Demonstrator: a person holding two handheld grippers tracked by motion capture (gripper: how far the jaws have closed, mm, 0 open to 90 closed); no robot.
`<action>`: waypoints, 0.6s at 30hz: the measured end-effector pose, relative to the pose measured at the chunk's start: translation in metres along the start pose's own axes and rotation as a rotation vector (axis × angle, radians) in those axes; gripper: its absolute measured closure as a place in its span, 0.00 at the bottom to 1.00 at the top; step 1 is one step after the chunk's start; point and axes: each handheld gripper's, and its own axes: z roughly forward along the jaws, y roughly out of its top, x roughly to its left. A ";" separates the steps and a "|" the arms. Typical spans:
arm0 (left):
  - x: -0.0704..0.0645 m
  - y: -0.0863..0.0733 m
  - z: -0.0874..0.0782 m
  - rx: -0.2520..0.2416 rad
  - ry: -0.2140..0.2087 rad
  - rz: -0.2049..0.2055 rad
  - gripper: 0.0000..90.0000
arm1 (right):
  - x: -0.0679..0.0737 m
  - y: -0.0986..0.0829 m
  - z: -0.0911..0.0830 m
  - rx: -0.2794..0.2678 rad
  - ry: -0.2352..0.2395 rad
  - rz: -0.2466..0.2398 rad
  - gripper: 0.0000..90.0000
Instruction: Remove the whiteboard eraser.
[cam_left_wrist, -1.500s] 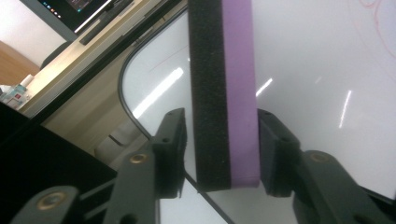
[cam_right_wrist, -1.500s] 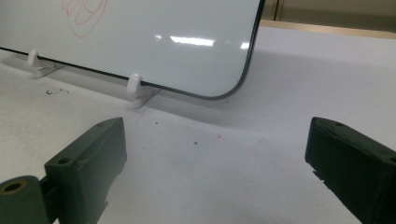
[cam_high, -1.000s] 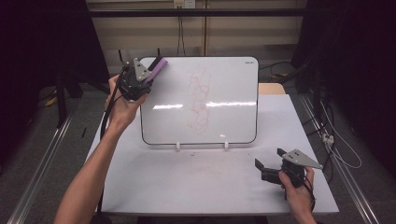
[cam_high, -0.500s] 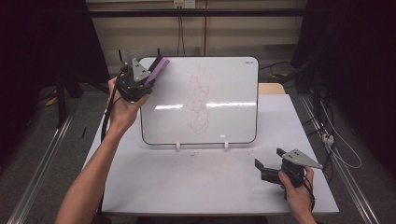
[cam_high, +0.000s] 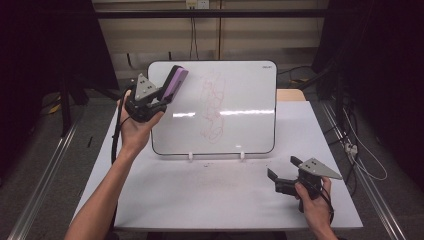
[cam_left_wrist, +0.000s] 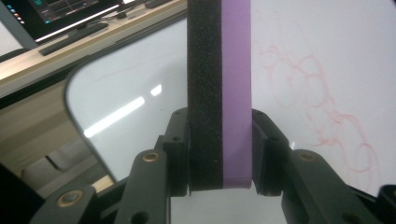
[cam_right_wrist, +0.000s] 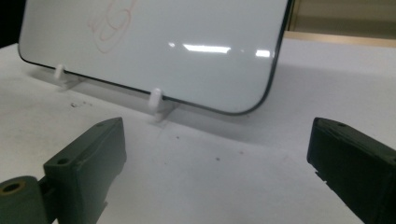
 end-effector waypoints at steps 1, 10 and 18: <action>-0.003 -0.002 0.000 -0.009 -0.013 -0.010 0.71 | 0.000 0.000 0.000 0.000 0.000 0.000 0.04; -0.031 -0.021 -0.003 -0.054 -0.122 -0.078 0.71 | 0.015 0.004 0.004 -0.018 0.038 -0.038 0.06; -0.056 -0.028 -0.009 -0.104 -0.162 -0.105 0.71 | 0.035 0.018 0.015 -0.040 0.142 -0.015 0.05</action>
